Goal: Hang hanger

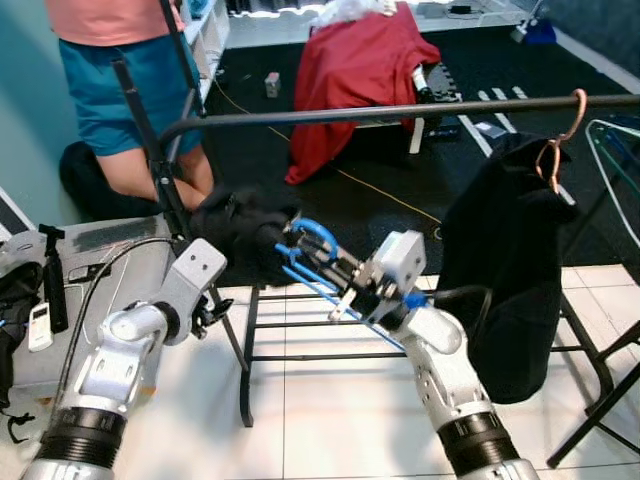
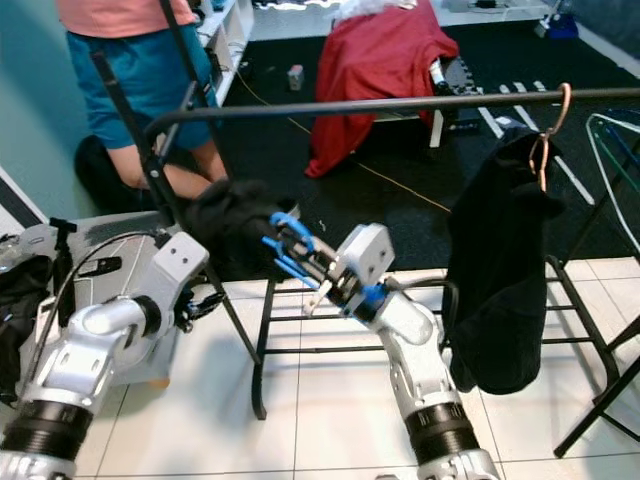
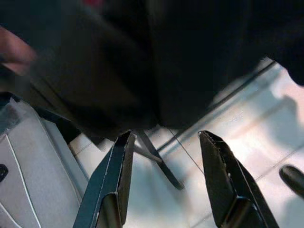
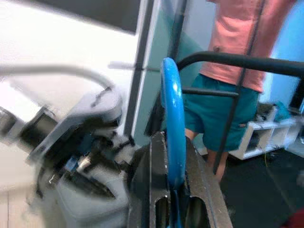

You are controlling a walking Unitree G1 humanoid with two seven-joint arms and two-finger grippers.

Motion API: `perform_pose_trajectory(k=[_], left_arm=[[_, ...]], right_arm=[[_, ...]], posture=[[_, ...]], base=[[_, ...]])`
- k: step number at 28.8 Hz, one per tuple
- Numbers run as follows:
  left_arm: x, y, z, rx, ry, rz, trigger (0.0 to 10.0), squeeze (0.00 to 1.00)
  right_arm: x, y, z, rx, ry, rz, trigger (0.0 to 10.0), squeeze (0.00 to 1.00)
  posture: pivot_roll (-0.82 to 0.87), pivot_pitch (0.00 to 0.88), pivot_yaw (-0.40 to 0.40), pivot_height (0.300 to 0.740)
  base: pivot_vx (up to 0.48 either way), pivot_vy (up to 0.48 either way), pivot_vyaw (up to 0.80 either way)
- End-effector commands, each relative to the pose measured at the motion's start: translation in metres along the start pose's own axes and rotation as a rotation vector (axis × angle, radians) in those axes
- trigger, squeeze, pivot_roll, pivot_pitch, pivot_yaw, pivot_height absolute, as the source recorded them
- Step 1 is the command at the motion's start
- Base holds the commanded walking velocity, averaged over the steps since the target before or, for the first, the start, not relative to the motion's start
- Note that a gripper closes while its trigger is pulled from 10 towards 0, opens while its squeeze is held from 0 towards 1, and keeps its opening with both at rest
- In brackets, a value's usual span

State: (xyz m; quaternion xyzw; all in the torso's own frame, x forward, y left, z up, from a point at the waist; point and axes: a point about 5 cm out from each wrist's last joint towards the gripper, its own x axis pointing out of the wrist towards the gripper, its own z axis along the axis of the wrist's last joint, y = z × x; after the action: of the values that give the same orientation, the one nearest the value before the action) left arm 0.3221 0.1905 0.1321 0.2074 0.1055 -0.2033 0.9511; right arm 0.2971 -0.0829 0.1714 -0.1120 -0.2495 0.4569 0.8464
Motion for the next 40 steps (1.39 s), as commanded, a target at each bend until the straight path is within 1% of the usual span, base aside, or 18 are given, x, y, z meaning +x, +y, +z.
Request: perform_pose_trajectory(k=[1,2,5,6,9,10,11,17,20,24,25,27,28,29,32,33,34,40], left_arm=[[0.003,-0.01,-0.006,-0.018,-0.011,0.019,10.0,0.0],[0.007,-0.018,-0.006,-0.034,-0.017,0.025,10.0,0.0],[0.009,-0.023,-0.006,-0.036,-0.019,0.028,10.0,0.0],[0.01,-0.026,-0.006,-0.041,-0.021,0.036,10.0,0.0],[0.009,-0.027,-0.005,-0.051,-0.022,0.046,10.0,0.0],[0.008,-0.027,-0.004,-0.045,-0.026,0.053,10.0,0.0],[0.006,-0.027,-0.002,-0.043,-0.034,0.061,10.0,0.0],[0.004,-0.028,-0.001,-0.039,-0.043,0.074,10.0,0.0],[0.005,-0.031,-0.002,-0.033,-0.047,0.074,10.0,0.0],[0.005,-0.033,-0.001,-0.029,-0.058,0.071,10.0,0.0],[0.007,-0.036,0.001,-0.019,-0.074,0.068,10.0,0.0],[0.007,-0.036,0.001,-0.019,-0.074,0.068,10.0,0.0],[0.009,-0.038,0.003,-0.015,-0.088,0.065,10.0,0.0],[0.01,-0.039,0.006,-0.007,-0.104,0.062,10.0,0.0],[0.01,-0.039,0.006,-0.007,-0.104,0.062,10.0,0.0],[0.011,-0.04,0.008,-0.001,-0.114,0.059,10.0,0.0],[0.011,-0.042,0.01,0.008,-0.127,0.053,10.0,0.0],[0.012,-0.047,0.014,0.026,-0.156,0.022,10.0,0.0]], right_arm=[[0.0,0.004,0.003,-0.131,-0.002,-0.011,0.0,0.0],[-0.005,0.002,-0.001,-0.206,0.024,-0.064,0.0,0.0],[-0.008,-0.002,-0.003,-0.249,0.042,-0.139,0.3,0.0],[-0.01,-0.01,0.002,-0.295,0.019,-0.215,1.1,0.0],[-0.011,-0.015,0.007,-0.318,-0.009,-0.26,1.1,0.0],[-0.012,-0.026,0.014,-0.312,-0.042,-0.362,0.0,0.0],[-0.01,-0.034,0.025,-0.315,-0.091,-0.41,0.0,0.0],[-0.01,-0.04,0.034,-0.293,-0.142,-0.472,0.0,0.0],[-0.018,-0.046,0.024,-0.149,-0.142,-0.632,0.0,0.0],[-0.023,-0.05,0.021,-0.123,-0.141,-0.713,0.0,0.0],[-0.024,-0.056,0.022,-0.057,-0.182,-0.785,1.2,0.0],[-0.024,-0.056,0.022,-0.057,-0.182,-0.785,1.2,0.0],[-0.022,-0.06,0.024,-0.052,-0.203,-0.804,2.6,0.0],[-0.013,-0.057,0.029,-0.155,-0.206,-0.689,3.1,0.0],[-0.013,-0.057,0.029,-0.155,-0.206,-0.689,3.1,0.0],[-0.007,-0.052,0.031,-0.215,-0.201,-0.61,3.8,0.0],[-0.001,-0.041,0.029,-0.333,-0.162,-0.462,10.0,0.0],[0.001,-0.029,0.022,-0.345,-0.132,-0.395,10.0,0.0]], posture=[[-0.08,0.152,0.045,0.74],[-0.09,0.149,0.048,0.74],[-0.09,0.145,0.049,0.74],[-0.08,0.145,0.049,0.74],[-0.08,0.144,0.048,0.74],[-0.08,0.135,0.046,0.74],[-0.08,0.133,0.045,0.74],[-0.09,0.128,0.047,0.74],[-0.08,0.119,0.046,0.74],[-0.08,0.115,0.048,0.74],[-0.09,0.112,0.053,0.74],[-0.09,0.112,0.053,0.74],[-0.09,0.112,0.052,0.74],[-0.08,0.113,0.051,0.74],[-0.08,0.113,0.051,0.74],[-0.08,0.113,0.051,0.74],[-0.08,0.11,0.053,0.74],[-0.08,0.109,0.049,0.74]], base=[[0.0,0.0,0.0],[0.0,0.0,0.0],[0.0,0.0,0.0],[0.0,0.0,0.0],[0.0,0.0,0.0],[0.0,0.0,0.0],[0.0,0.0,0.0],[0.0,0.0,0.0],[0.0,0.0,0.0],[0.0,0.0,0.0],[0.0,0.0,0.0],[0.0,0.0,0.0],[0.0,0.0,0.0],[0.0,0.0,0.0],[0.0,0.0,0.0],[0.0,0.0,0.0],[0.0,0.0,0.0],[0.0,0.0,0.0]])
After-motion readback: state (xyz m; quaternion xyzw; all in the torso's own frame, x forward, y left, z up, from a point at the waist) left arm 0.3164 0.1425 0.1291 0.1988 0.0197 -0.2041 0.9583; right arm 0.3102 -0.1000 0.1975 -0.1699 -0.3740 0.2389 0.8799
